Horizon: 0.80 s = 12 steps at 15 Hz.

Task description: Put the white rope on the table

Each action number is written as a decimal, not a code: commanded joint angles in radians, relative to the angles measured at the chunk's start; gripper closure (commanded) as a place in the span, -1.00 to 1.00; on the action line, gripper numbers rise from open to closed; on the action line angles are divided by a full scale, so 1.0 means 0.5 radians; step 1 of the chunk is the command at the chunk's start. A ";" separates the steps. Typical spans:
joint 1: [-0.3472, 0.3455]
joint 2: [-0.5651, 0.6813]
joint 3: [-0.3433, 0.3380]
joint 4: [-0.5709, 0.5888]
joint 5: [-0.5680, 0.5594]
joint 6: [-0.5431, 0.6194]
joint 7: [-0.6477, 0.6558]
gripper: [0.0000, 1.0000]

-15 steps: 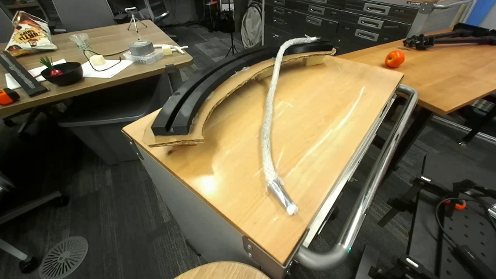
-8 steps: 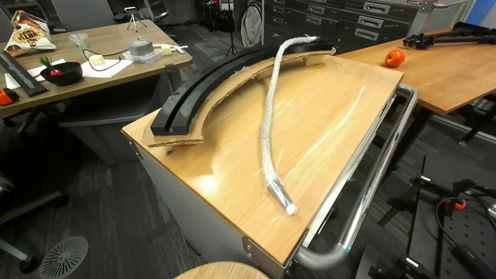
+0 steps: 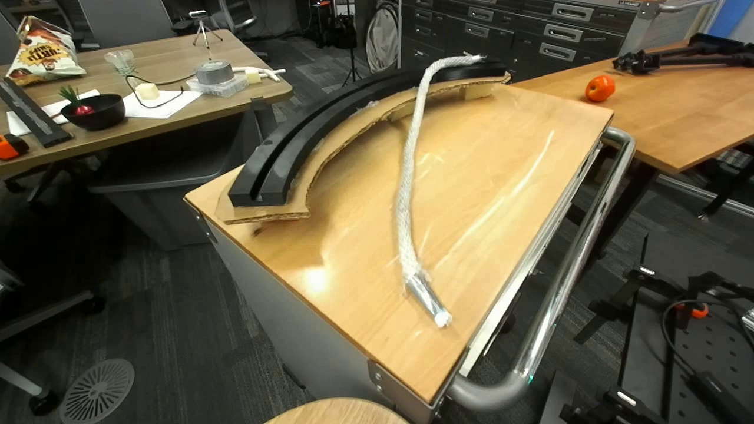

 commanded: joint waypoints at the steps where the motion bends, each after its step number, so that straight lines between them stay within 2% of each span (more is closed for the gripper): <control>1: -0.043 0.090 -0.072 0.038 0.087 0.051 0.271 -1.00; 2: -0.050 0.056 -0.062 0.010 0.036 0.009 0.109 -1.00; 6: -0.057 0.102 -0.065 0.012 0.051 0.032 0.237 -1.00; 9: -0.027 0.208 -0.069 0.081 -0.026 0.261 0.386 -1.00; 12: -0.053 0.376 -0.072 0.192 -0.016 0.320 0.485 -1.00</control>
